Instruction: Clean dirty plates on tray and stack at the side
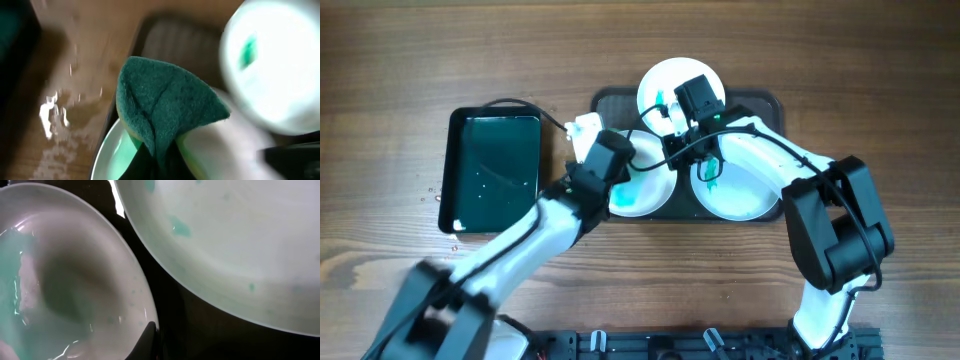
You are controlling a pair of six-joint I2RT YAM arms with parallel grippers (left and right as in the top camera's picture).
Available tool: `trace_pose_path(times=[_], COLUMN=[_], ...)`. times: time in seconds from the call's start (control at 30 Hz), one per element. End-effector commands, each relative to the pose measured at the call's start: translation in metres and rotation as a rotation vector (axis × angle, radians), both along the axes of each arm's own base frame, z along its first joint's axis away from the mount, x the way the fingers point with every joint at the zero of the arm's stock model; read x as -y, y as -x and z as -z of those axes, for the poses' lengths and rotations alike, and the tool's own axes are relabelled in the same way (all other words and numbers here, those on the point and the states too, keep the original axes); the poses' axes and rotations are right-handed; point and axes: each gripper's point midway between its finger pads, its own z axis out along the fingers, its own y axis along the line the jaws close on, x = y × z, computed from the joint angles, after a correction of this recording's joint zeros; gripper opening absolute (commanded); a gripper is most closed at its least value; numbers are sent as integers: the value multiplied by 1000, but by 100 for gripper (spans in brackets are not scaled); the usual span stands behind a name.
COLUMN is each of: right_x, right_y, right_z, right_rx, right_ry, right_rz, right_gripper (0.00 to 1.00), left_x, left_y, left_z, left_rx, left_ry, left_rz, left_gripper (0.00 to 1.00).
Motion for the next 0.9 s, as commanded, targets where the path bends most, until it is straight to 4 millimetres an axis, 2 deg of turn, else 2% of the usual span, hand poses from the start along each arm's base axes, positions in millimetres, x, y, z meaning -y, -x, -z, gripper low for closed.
trace_pose_path(times=[0.0, 0.07, 0.13, 0.27, 0.47, 0.53, 0.63, 0.73, 0.87], right_x=[-1, 2, 6, 19, 45, 45, 36, 26, 15], right_y=[-20, -24, -29, -38, -52, -53, -52, -49, -45], right_z=[-22, -34, -46, -76, -116, -126, -146, -166, -201], right_rx=[77, 116, 158, 263, 459, 512, 611, 708, 865], right_ry=[2, 9, 25, 77, 278, 338, 425, 526, 749], right_rz=[24, 34, 49, 68, 54, 22, -41, -99, -149], right_gripper=[4, 4, 4, 4, 4, 4, 4, 4, 4], left_x=[-20, -37, -57, -104, -158, -170, -187, -198, -206], left_y=[-7, -9, -10, -8, 2, 6, 12, 19, 24], left_z=[-63, -77, -82, -72, -55, -52, -47, -42, -38], left_rx=[164, 195, 198, 146, 65, 49, 20, -10, -34], left_ry=[58, 68, 64, 26, 22, 17, 4, -8, -9], left_rz=[-64, -107, -156, -273, -443, -478, -525, -558, -578], left_gripper=[4, 4, 4, 4, 4, 4, 4, 4, 4])
